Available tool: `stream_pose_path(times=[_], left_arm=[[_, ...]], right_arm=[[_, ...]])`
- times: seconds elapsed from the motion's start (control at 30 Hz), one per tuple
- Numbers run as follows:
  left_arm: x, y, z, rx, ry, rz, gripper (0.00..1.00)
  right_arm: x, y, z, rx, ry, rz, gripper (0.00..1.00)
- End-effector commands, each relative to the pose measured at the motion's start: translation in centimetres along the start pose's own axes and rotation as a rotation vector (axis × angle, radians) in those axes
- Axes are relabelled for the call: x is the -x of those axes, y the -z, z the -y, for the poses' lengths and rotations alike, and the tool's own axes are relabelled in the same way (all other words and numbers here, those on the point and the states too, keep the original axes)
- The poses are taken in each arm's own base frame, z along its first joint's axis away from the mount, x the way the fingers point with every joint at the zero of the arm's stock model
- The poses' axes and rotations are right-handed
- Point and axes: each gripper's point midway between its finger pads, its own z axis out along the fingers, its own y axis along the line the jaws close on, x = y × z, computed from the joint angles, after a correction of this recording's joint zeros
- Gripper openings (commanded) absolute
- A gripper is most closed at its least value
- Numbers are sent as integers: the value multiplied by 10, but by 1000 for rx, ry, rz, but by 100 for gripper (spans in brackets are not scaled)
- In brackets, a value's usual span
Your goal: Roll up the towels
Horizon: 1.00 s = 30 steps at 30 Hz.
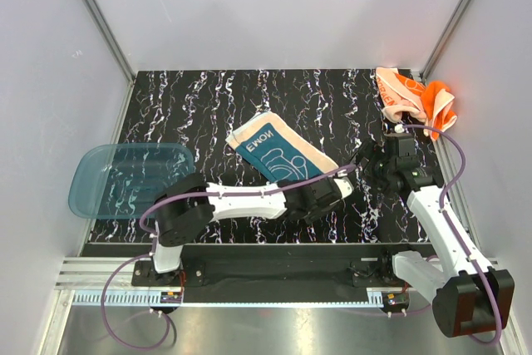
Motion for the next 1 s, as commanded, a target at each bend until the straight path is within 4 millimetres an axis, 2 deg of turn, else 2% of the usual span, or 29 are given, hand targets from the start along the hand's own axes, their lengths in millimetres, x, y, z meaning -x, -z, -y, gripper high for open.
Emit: stream_pose_path(times=[0.0,0.17,0.37,0.43,0.5,0.53,0.6,0.63,0.7,0.83,0.9,0.93,0.97], left_arm=[[12,-15,-12,16,20,17,61],[-3,-31,-19,-2,44,-25,61],[-17,-38,-10,-66,62,-39,57],[-20,-41,-5,-85,70,-44,49],[-23,-41,-1,-103,77,-48,38],[-23,-41,0,-108,78,-50,28],[-28,-40,1,-116,87,-61,21],[-28,-39,2,-120,90,-63,12],[-31,-37,1,-115,105,-70,2],[-22,-22,-6,-139,168,-40,0],[-19,-17,-3,-186,208,-27,0],[-13,-11,-8,-202,232,-7,0],[-10,-8,-3,-249,248,-3,0]], right_arm=[[3,-1,-5,24,2,17,100],[0,-2,-2,18,1,10,100],[1,-3,-3,22,0,11,100],[1,-4,-3,22,-1,7,100],[0,-5,-3,22,-2,5,100],[0,-5,-3,20,-1,1,100],[-1,-6,-2,20,-3,1,100],[-1,-6,-2,19,-5,-1,100],[-1,-7,-3,23,-7,0,100],[-2,-8,-6,37,-19,-8,100],[-3,-10,-11,64,-25,-21,100],[-4,-10,-15,78,-29,-28,100],[-3,-9,-26,138,-23,-38,99]])
